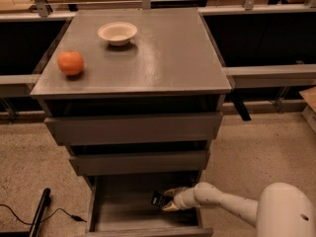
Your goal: Place rxbar blueberry into bottom drawer
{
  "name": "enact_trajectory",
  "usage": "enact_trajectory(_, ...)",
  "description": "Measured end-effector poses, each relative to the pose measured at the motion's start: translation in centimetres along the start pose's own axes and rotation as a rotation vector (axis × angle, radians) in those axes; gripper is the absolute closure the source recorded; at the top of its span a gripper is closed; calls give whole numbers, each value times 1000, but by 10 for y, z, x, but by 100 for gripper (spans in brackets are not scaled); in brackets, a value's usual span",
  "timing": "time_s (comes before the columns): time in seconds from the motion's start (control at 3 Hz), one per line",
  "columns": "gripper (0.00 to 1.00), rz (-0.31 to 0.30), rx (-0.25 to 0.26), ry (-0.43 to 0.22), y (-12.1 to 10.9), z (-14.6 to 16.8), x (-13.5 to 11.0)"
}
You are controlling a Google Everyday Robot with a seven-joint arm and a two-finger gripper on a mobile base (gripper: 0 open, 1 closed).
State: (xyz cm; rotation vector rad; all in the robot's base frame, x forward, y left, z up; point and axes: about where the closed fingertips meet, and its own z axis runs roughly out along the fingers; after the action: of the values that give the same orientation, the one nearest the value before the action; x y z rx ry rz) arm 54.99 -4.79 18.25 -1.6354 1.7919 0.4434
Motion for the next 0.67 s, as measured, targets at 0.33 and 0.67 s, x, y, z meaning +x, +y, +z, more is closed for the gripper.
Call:
enact_trajectory(0.33, 100, 6, 9, 0, -6, 14, 20)
enact_trajectory(0.67, 100, 9, -15, 4, -13, 30, 29)
